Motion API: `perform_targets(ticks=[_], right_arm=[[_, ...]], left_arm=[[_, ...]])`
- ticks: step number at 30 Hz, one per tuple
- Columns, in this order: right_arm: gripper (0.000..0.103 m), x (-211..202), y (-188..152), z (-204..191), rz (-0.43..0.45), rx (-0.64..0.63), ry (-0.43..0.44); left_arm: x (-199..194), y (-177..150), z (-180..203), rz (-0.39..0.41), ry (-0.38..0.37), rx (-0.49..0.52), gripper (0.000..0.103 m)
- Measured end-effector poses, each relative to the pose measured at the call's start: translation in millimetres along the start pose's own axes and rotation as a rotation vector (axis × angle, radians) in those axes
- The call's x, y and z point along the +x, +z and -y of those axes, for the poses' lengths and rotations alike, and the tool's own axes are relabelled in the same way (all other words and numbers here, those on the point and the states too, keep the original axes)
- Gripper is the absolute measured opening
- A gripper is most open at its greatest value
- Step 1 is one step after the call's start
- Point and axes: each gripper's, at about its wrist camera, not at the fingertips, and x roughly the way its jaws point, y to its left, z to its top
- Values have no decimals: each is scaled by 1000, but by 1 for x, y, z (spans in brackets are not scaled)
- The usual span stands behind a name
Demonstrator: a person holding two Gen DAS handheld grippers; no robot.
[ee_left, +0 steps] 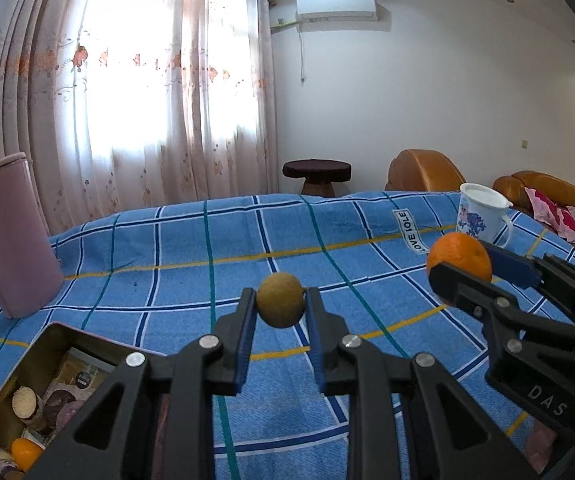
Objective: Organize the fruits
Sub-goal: 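Lift and carry the kiwi with the left tool while the right tool carries the orange to the tin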
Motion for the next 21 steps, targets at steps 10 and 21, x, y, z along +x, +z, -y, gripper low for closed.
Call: perform_targets(ticks=[10,21], right_arm=[[48,-13,-4,-4,43,-13,-8],[48,-26,-5,-5,63,-2,-4]], left_arm=[[-15,-3,2,60,17,9,26],[-25,-5,-3,70,14,-14,26]])
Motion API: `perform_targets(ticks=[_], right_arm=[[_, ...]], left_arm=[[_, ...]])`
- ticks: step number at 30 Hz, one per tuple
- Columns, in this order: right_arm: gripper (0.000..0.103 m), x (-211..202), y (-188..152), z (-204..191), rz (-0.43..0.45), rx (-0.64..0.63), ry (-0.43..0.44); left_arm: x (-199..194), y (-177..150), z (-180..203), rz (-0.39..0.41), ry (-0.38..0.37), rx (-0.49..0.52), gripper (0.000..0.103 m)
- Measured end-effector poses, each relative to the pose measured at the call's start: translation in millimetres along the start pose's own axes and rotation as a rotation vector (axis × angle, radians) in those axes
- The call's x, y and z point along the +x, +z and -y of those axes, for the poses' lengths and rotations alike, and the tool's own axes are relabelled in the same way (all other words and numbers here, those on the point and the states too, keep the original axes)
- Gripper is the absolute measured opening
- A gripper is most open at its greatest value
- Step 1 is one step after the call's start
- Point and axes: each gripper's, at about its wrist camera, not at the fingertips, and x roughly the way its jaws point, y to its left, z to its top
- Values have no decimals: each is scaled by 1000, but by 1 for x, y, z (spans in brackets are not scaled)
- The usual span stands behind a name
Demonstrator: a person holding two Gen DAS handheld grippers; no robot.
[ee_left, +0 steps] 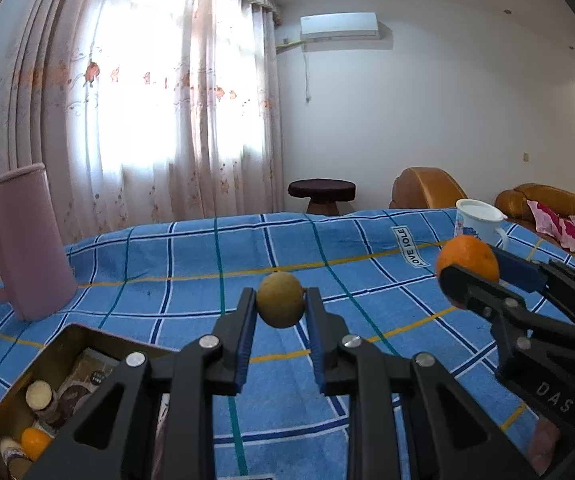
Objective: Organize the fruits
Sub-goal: 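Lift and carry the kiwi with the left tool while the right tool carries the orange to the tin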
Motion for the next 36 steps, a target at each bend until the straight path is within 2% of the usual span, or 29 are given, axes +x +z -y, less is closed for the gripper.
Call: perform_targets(ticks=[9,16,21,26,36], right_arm=[[48,-12,-3,-14,-30,-22,37],[48,-17,6,-32,-43,-10,96],[48,-16,16,-57,-57,-9,186],[48,-9,22,-90,-82,-36,277],[48,14,18,-157,-188,-127,430]], left_arm=[[-16,-4,-3,-11,-44,-9,26],[-40,0,-20,-11,-33,-25,26],[-61,-1,-45,-22,-10,-42,26],[-78,-4,-74,-31,43,-61,26],[-90,-18,-126,-70,127,-116,26]])
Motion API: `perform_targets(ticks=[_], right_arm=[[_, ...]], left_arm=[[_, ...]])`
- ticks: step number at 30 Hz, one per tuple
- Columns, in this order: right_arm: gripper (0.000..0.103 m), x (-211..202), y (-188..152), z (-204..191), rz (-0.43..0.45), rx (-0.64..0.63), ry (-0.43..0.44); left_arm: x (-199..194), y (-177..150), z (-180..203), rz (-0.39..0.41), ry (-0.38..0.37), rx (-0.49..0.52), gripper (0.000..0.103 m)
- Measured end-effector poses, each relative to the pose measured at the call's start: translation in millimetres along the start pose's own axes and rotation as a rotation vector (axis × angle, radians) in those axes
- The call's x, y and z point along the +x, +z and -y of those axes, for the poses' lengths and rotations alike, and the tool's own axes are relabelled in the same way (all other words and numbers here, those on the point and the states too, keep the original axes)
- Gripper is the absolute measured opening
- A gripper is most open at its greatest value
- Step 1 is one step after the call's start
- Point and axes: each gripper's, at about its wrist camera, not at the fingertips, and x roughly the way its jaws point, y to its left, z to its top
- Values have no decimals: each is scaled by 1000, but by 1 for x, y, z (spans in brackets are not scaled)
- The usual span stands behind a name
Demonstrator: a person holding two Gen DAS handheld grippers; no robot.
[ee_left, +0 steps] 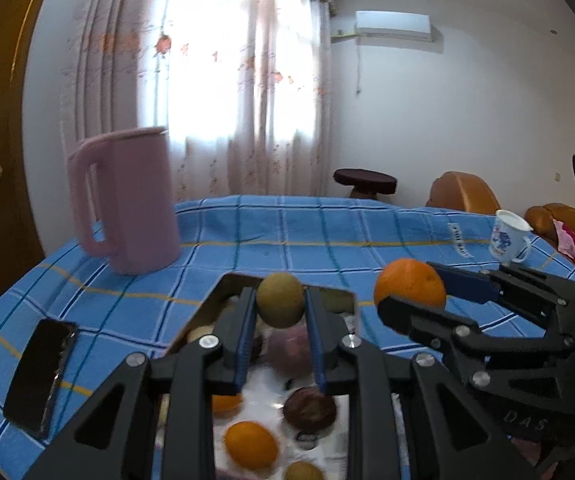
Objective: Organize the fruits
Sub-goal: 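Release the kiwi into the tin with the left tool while the right tool releases the orange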
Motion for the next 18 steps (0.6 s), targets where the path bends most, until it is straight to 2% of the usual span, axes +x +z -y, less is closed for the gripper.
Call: perform_targets(ticks=[7,18], right_arm=[[48,35,-3,-26,-90,-38,59],[49,67,-15,-32,-223,-50,95]], left_arm=[[6,-11,-34,-52,33,-63,26],[20,-30,-48,-142,36,-80,26]])
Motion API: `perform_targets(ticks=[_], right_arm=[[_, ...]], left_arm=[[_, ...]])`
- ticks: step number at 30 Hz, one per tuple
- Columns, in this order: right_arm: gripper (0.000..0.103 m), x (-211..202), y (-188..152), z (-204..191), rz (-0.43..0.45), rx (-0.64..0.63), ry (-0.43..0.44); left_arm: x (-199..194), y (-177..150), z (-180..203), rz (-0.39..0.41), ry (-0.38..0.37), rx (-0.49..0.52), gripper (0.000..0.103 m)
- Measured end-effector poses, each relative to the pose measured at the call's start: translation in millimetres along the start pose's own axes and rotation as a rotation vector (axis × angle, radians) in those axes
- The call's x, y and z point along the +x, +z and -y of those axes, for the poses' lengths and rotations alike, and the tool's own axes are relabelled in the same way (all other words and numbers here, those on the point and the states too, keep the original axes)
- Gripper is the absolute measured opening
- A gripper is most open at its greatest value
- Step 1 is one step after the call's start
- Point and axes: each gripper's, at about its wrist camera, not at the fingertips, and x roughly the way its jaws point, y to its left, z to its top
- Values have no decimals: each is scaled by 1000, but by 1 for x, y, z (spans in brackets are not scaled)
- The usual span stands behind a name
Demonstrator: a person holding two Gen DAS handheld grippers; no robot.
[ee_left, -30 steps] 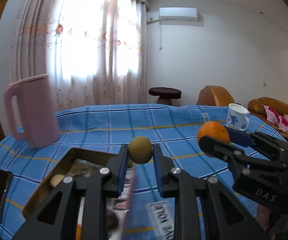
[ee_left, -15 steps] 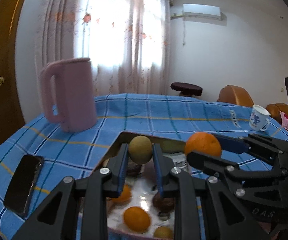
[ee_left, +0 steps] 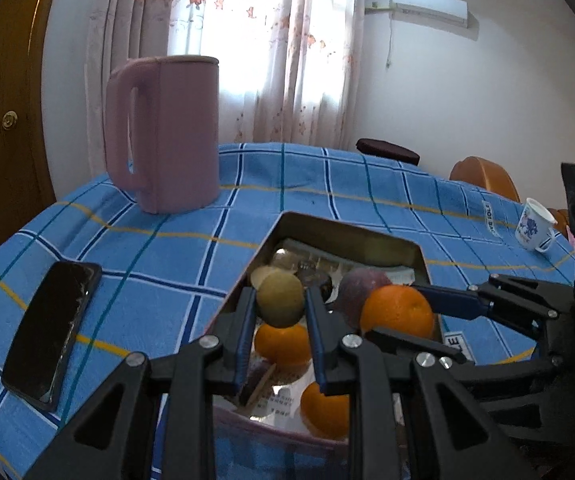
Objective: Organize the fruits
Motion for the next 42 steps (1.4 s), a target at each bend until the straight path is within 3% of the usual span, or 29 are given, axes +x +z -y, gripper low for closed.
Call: perform_targets(ticks=[6,9,10,12,23,30,42], right_arm=[[58,-6,1,3,14,9,-5],[65,-15,2,6,31,24,-8],[65,-20,2,8,42,34,-6],[67,-32,2,9,67,42,-16],[73,-91,-7,20,174,81,-172],[74,-110,-13,24,218,92,-227],[78,-129,-20,22,256,100,-256]], left_arm=[[-1,-2,0,-7,-6,1,29],[-6,0,-2,5,8,-11,50],[-10,0,-4,18,18,-16,63],[-21,1,-4,53,11,-15,72],[-52,10,14,131,-11,22,83],[-63,13,24,162,-10,42,93],[-74,14,35,180,-11,67,98]])
